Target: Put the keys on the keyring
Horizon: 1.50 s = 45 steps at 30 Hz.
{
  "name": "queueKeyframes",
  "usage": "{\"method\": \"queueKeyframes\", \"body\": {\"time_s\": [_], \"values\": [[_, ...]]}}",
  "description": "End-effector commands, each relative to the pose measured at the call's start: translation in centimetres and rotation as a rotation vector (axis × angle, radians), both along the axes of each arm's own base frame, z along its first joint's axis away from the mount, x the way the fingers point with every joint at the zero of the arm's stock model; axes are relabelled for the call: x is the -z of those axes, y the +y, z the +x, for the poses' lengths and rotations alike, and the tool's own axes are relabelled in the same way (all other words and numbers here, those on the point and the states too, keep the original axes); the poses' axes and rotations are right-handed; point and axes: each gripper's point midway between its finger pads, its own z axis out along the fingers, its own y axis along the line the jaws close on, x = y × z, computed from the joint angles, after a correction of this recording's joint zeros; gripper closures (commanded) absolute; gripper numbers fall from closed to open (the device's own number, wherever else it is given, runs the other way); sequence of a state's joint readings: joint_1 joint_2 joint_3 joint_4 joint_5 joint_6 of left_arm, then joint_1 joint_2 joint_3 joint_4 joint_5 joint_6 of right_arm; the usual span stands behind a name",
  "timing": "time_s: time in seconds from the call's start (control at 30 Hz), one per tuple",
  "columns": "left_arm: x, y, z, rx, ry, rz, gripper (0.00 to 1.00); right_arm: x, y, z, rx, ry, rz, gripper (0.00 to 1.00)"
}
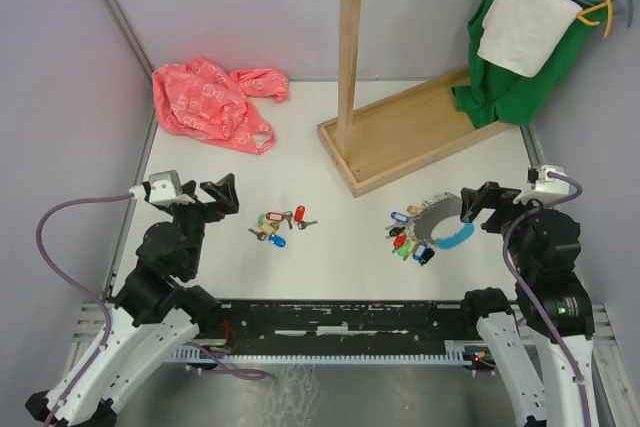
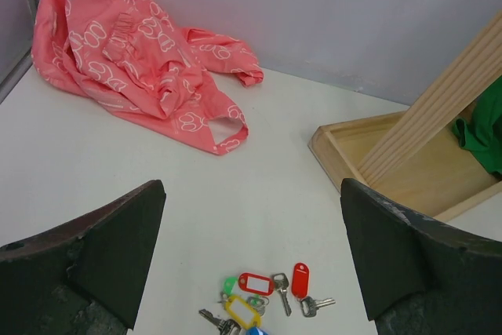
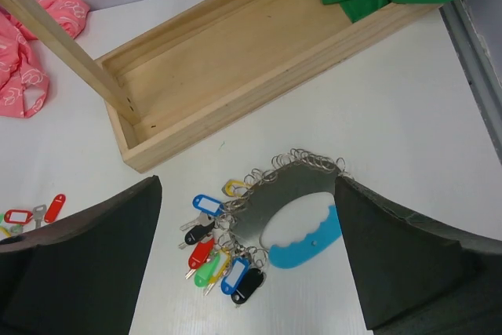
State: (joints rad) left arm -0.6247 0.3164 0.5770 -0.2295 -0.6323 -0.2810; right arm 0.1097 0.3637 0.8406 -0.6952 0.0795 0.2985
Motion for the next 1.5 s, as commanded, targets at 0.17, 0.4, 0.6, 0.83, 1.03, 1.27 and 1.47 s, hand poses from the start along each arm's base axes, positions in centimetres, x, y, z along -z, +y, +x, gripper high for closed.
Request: {"method": "queueKeyframes", "body": {"time_s": [0.17, 0.4, 0.6, 0.83, 1.03, 1.27, 1.47], "values": [[-1.2, -0.1, 0.2, 0.009, -0.024, 0.009, 0.01, 0.7, 0.4, 1.3, 0.002, 0.029, 0.034, 0.00], [-1.1, -0.5, 0.3, 0.024, -0.017, 0.013, 0.01, 2.4, 2.1, 2.8, -0.066, 0.102, 0.070, 0.00], [-0.8, -1.3, 0.6, 0.065, -0.003, 0.028, 0.01, 4.4, 4.2, 4.2, -0.175, 0.179, 0.088, 0.00], [0.1, -3.4, 1.1, 0.159, 0.055, 0.069, 0.01, 8.7, 7.9, 7.8, -0.320, 0.324, 0.183, 0.00], [1.1, -4.7, 1.6, 0.213, 0.108, 0.092, 0.01, 13.0, 10.9, 10.9, -0.384, 0.423, 0.177, 0.00], [1.8, -5.3, 2.0, 0.245, 0.142, 0.105, 0.01, 17.6, 15.2, 14.2, -0.447, 0.527, 0.136, 0.00], [2.0, -5.5, 2.2, 0.259, 0.149, 0.102, 0.01, 19.6, 17.7, 17.2, -0.455, 0.534, 0.157, 0.00]]}}
